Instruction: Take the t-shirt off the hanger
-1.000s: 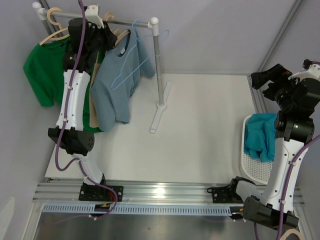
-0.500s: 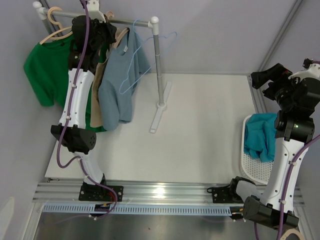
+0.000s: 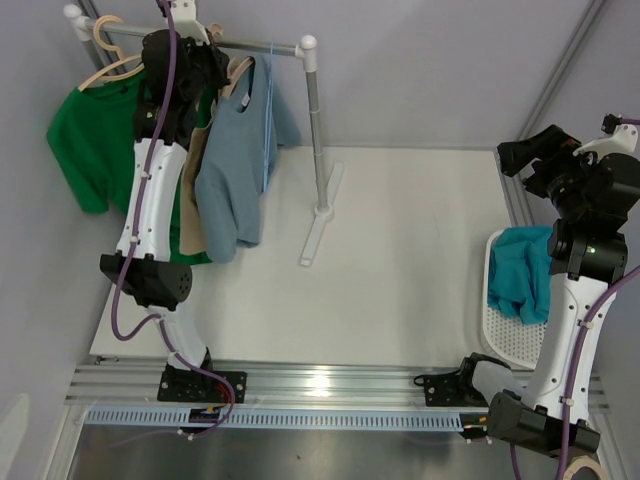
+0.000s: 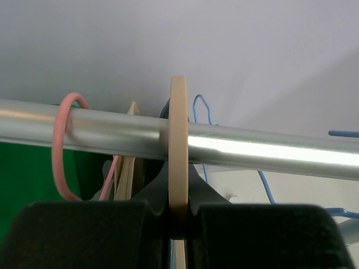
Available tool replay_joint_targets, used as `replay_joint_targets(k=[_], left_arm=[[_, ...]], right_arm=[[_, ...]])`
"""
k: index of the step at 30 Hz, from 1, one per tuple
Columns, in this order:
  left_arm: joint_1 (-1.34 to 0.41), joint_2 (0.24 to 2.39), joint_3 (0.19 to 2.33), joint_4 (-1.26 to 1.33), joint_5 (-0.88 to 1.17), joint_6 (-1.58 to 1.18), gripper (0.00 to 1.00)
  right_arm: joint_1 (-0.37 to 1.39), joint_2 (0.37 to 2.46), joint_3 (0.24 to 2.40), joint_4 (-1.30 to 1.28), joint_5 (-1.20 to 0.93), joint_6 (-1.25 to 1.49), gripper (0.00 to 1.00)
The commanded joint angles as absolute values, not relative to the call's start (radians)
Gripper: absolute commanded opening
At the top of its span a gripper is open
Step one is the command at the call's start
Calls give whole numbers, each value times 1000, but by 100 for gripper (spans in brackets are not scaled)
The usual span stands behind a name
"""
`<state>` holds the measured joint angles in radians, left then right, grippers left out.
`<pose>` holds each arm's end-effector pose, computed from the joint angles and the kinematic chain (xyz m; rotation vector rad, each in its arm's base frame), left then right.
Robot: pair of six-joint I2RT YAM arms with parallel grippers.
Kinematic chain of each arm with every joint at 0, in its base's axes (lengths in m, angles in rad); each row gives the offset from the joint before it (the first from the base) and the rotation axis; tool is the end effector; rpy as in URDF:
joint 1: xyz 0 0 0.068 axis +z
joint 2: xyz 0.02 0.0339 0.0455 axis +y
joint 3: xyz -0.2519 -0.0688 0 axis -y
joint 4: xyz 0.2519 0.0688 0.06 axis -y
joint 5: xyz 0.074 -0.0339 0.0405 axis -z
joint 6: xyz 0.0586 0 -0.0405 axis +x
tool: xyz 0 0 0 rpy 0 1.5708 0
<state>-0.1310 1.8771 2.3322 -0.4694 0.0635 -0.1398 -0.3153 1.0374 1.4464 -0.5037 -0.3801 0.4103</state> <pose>0.4242 -0.0596 0.5164 0.0428 1.5906 -0.2617 0.2226 -0.0497 0.4735 0.3153 1.6432 0.3879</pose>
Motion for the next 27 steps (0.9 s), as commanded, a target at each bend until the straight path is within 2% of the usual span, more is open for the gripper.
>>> replay_joint_targets(k=[1,5,11,16,18,19,22,24,27], left_arm=[[-159,1747,2396,-462,5,-135,1],[-202,1665,2356,-473,-126,-74,1],[-213,1580,2281,-431,-120,-71,1],[-236,1543,2231,-495,-200,-127,1],[-276,1476,2159,-488,-326,-126,1],[-334,1454,2113,-482,-517,-127,1],[-425,1361,2004,-474,-711,-127,1],[-466,1304,1959,-483,-744,-153,1],[-503,1281,1962,-532,-816,-155,1]], right_arm=[[-305,1028,1465,-471,-399,414,100],[-291,1026,1460,-476,-397,413,99],[-272,1028,1477,-521,-380,384,100],[-217,1049,1494,-543,-527,333,100],[-79,1071,1542,-589,-491,286,99],[-24,1077,1548,-610,-468,244,100],[180,1069,1536,-583,-431,221,100],[280,1080,1537,-581,-430,195,99],[548,1089,1519,-543,-319,140,99]])
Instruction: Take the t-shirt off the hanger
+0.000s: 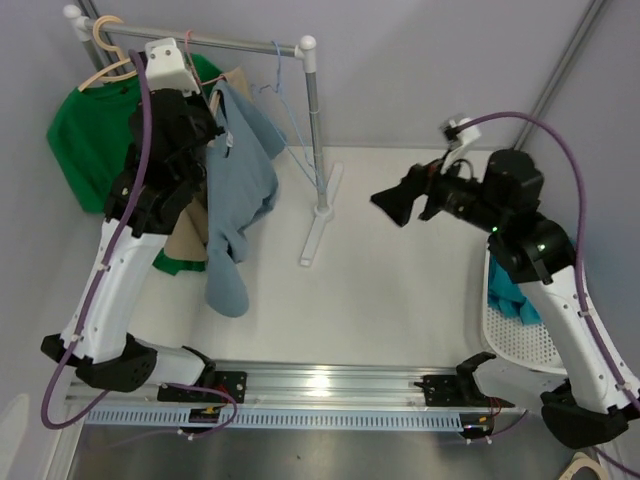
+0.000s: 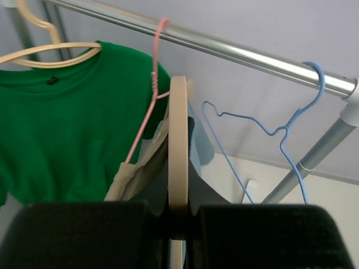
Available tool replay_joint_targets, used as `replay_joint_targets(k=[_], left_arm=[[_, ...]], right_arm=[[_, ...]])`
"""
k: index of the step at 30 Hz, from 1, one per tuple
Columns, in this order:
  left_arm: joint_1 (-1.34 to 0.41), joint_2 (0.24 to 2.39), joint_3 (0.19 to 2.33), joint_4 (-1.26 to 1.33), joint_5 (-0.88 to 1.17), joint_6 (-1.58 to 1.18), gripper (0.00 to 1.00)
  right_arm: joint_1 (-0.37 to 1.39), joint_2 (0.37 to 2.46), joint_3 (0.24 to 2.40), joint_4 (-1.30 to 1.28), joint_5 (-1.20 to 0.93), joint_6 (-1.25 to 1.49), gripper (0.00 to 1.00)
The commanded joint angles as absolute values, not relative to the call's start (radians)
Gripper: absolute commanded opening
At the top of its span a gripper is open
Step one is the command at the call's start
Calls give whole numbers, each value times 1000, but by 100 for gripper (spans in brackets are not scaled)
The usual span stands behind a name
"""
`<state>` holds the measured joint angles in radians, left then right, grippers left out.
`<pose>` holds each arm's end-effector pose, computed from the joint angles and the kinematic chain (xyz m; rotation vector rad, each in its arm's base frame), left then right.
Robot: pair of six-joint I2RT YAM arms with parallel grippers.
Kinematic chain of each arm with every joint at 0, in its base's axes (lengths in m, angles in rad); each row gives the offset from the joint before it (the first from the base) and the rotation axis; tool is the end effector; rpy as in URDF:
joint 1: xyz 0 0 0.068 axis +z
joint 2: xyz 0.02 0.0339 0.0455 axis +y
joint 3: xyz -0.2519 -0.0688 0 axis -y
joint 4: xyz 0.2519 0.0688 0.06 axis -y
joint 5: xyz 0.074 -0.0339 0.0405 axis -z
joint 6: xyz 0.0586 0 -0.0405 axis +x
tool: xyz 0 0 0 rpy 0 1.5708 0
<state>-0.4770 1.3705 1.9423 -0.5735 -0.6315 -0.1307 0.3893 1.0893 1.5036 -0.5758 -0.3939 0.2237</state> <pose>0.2562 -0.0935 0.5469 -0.2227 1.5564 0.0195 0.2100 0.1105 0.4725 -0.4433 1.7298 0.7866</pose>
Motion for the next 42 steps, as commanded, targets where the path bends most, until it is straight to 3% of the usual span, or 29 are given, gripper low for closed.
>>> replay_joint_targets(k=[1,2,8,21,27,28,29,30,38,42], left_arm=[[-530,1279,1970,-538,-837,-146,1],[-544,1281,1974,-534,-888,-129,1],[-643,1336,2034,-434,-1136,63,1],[-745,1344,1965,-377,-1273,58,1],[-752,1355,1954,-417,-1258,12,1],[-752,1356,1947,-417,-1253,9,1],[-752,1358,1942,-413,-1244,9,1],[-752,1359,1939,-400,-1235,8,1],[-643,1466,2035,-408,-1048,-46,1],[-572,1542,2121,-462,-987,-80,1]], right_arm=[[619,1088,1482,-526,-278,129,100],[737,1089,1464,-506,-217,121,100],[1049,1132,1312,-302,-114,72,100],[1272,1356,1170,322,-11,44,99],[1284,1420,1187,426,-32,63,99],[1282,1430,1212,417,-41,61,55],[1285,1451,1233,390,-25,64,24],[1285,1459,1250,327,-14,77,0],[1409,1272,1050,192,150,118,0],[1607,1177,959,152,344,153,0]])
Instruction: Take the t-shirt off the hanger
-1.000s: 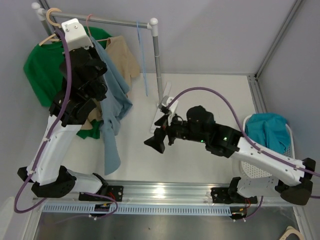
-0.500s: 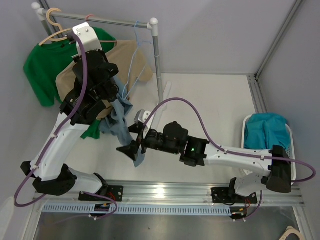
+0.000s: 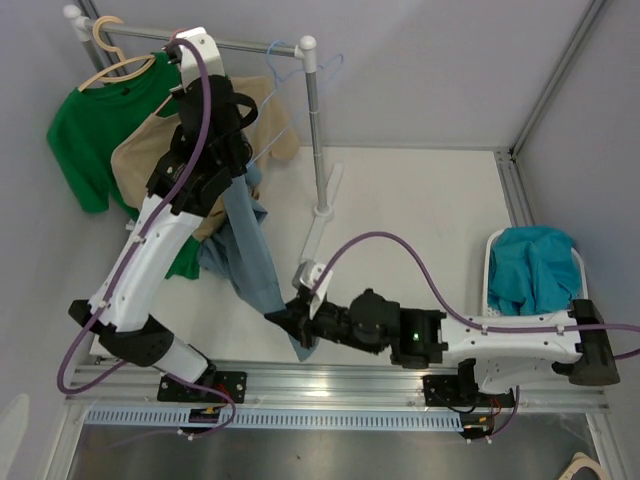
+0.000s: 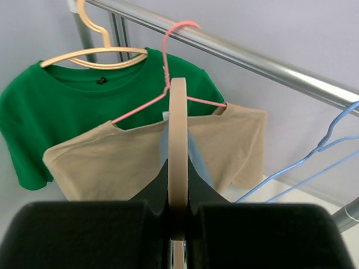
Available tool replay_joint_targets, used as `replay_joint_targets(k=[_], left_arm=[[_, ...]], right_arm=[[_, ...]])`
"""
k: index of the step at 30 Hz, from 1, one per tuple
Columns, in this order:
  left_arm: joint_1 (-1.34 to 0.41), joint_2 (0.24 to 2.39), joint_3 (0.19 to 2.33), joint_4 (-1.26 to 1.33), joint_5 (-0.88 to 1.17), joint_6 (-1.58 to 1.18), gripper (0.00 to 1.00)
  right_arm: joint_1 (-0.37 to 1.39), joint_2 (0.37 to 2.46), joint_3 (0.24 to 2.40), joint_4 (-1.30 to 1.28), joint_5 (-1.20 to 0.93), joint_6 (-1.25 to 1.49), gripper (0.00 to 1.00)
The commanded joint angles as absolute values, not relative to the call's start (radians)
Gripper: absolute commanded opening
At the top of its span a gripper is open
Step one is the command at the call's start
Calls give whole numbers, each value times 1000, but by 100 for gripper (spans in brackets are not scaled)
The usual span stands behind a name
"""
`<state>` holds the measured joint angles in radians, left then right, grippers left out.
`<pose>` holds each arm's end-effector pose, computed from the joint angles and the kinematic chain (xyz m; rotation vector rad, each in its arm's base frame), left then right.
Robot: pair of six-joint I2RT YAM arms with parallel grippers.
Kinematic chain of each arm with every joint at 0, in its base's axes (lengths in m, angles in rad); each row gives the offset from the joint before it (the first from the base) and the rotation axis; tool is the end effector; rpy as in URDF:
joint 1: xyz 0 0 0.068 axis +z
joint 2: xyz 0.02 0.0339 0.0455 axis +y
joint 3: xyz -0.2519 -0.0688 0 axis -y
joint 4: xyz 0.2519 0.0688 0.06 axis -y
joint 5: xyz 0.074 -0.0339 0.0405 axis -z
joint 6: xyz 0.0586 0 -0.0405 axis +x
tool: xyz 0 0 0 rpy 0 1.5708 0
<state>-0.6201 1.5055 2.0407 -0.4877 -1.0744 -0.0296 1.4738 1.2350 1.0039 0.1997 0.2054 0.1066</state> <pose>0.2671 -0.1274 0.5498 -0.4046 1.5025 0.3032 0.0436 0.3245 0.3479 -0.9412 1.4240 1.0462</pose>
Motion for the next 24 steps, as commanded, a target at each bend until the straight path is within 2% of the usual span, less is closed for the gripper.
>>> replay_joint_targets(k=[1,3,7,13,14,17,19,24], left_arm=[[-563,1554,2140,-471,-979,-83,1],[-546,1583,2164,-477,-971,-80,1],[-535,1598,2250,-558,-913,-138,1],[-543,1462,2263,-851,-711,-318,1],[-546,1435,2257,-911,-599,-356,1],[-610,1266,2019,-1000,-418,-410,1],[-669,1179,1869,-999,-403,-414,1],[-775,947,1740,-1118,-428,-443,1]], right_arm=[[1643,1175,941,152,383,181,0],[1710,1184,864,176,440,224,0],[1701,1258,759,224,528,334,0],[1496,1327,836,253,381,272,0],[1468,1341,857,241,349,255,0],[1349,1368,961,203,289,209,0],[1292,1382,1006,174,229,193,0],[1171,1503,1141,74,232,190,0]])
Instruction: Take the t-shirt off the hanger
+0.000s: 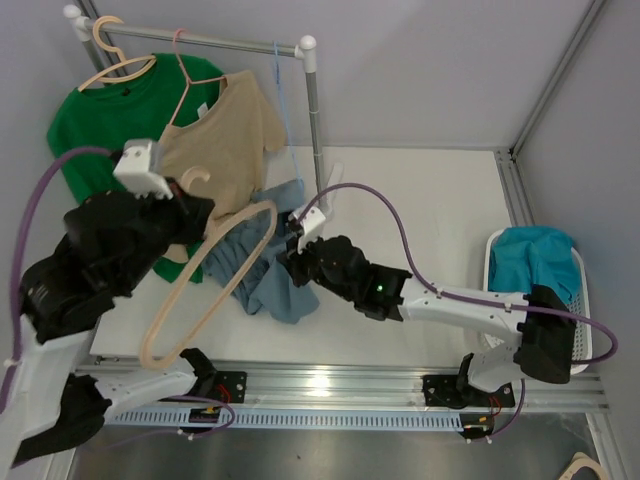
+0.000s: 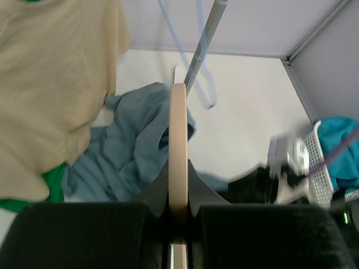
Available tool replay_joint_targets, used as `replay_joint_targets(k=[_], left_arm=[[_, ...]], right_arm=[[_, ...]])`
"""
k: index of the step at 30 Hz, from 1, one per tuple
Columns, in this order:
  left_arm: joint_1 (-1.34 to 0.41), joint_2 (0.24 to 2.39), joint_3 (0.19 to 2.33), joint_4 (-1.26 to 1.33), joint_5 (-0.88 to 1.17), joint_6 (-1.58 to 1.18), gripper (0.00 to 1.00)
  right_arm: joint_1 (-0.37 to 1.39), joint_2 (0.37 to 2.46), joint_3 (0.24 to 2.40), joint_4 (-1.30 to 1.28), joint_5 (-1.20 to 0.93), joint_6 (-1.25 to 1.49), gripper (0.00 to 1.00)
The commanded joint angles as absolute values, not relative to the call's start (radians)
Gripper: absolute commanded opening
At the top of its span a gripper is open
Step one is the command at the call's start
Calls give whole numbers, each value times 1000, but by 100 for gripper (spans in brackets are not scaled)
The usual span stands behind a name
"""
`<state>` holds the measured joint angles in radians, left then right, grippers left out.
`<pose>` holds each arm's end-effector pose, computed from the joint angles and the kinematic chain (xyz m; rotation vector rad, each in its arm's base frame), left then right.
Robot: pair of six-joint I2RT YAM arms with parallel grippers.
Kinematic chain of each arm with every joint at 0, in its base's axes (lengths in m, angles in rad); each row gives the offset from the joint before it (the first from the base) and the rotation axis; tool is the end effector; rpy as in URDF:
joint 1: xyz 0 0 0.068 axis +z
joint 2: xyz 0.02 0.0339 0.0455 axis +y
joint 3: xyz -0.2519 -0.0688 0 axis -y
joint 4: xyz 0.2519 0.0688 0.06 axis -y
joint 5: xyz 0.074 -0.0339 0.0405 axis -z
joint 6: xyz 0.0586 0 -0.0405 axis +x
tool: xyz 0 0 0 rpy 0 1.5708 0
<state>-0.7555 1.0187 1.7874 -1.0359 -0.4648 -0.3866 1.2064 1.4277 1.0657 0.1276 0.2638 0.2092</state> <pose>0.1266 -0.0831 0.5129 0.0106 1.8257 -0.3833 0.1454 0.3383 0.2994 -0.7163 1.7217 0.7648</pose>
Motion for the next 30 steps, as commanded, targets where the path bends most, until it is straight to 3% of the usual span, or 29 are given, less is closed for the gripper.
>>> replay_joint_targets(k=[1,4,5,7,8,11,21,26,30], left_arm=[[-775,913,1705,-1153,-437,-454,1],[-776,792,1646,-1187,-508,-456,1],[-775,766,1641,-1187,-517,-446,1],[-775,712,1657,-1187,-569,-410,1],[-775,701,1669,-1186,-598,-394,1],[-775,687,1739,-1183,-738,-321,1],[-775,719,1703,-991,-802,-172,1],[-775,742,1703,-928,-796,-140,1],[-775,773,1704,-904,-718,-126,1]], right_arm=[[1161,1529,1152,63,232,183,0],[1129,1638,1192,52,213,187,16],[1124,1664,1204,46,206,187,39],[1114,1741,1241,32,204,190,57],[1109,1762,1252,28,201,193,73],[1092,1828,1279,37,186,213,99],[1084,2170,1661,-221,80,215,99],[1111,2256,1701,-290,28,225,99],[1144,2240,1613,-313,14,236,99]])
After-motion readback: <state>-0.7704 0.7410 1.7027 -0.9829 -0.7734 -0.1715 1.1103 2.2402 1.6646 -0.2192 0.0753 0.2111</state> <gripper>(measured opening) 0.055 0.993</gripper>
